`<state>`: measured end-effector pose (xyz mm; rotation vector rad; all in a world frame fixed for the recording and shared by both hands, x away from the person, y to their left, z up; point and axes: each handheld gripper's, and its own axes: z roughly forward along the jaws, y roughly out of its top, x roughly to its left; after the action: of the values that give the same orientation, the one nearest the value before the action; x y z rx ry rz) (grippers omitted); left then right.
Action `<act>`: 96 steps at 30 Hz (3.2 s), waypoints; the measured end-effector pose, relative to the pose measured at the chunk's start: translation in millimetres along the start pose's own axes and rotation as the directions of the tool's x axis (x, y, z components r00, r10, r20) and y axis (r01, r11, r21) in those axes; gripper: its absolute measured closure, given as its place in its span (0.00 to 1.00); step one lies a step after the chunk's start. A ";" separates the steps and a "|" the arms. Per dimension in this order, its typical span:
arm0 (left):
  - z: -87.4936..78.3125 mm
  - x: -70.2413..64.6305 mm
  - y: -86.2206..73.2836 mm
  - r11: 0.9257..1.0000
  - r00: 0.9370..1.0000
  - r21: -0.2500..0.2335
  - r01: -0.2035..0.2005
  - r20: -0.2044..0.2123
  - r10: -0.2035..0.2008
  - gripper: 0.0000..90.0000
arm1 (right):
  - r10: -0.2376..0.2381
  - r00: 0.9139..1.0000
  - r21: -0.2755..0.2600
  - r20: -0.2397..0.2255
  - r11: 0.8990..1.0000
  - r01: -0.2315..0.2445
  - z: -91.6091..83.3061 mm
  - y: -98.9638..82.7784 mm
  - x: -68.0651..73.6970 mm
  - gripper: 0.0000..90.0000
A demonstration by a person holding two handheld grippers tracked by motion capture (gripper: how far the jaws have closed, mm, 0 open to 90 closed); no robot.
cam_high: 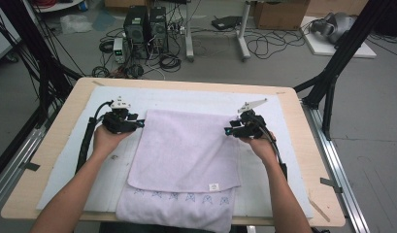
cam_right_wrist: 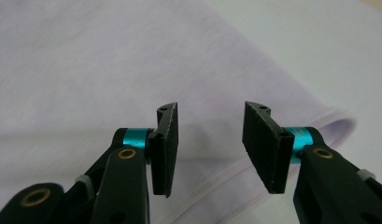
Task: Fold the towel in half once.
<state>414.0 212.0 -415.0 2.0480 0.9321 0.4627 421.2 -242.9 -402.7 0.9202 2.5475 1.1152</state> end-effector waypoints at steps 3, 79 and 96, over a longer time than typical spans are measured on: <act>-1.8 -9.8 -9.9 0.999 0.999 0.024 -0.032 0.019 0.031 0.63 | -0.005 1.000 -0.002 -0.031 1.000 0.005 -6.4 -17.4 15.1 0.65; 0.4 48.4 29.8 0.995 0.981 -0.038 0.097 -0.167 -0.102 0.70 | 0.064 0.996 -0.088 0.059 0.994 -0.058 26.4 43.8 -56.3 0.60; -37.7 -33.6 -25.2 0.997 0.998 -0.055 -0.061 0.032 0.063 0.59 | -0.059 0.997 -0.093 -0.054 0.994 0.054 -18.4 -40.4 36.8 0.58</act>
<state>357.8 216.6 -412.6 2.0343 0.8296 0.4804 366.1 -251.8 -417.2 0.8001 2.5257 1.2470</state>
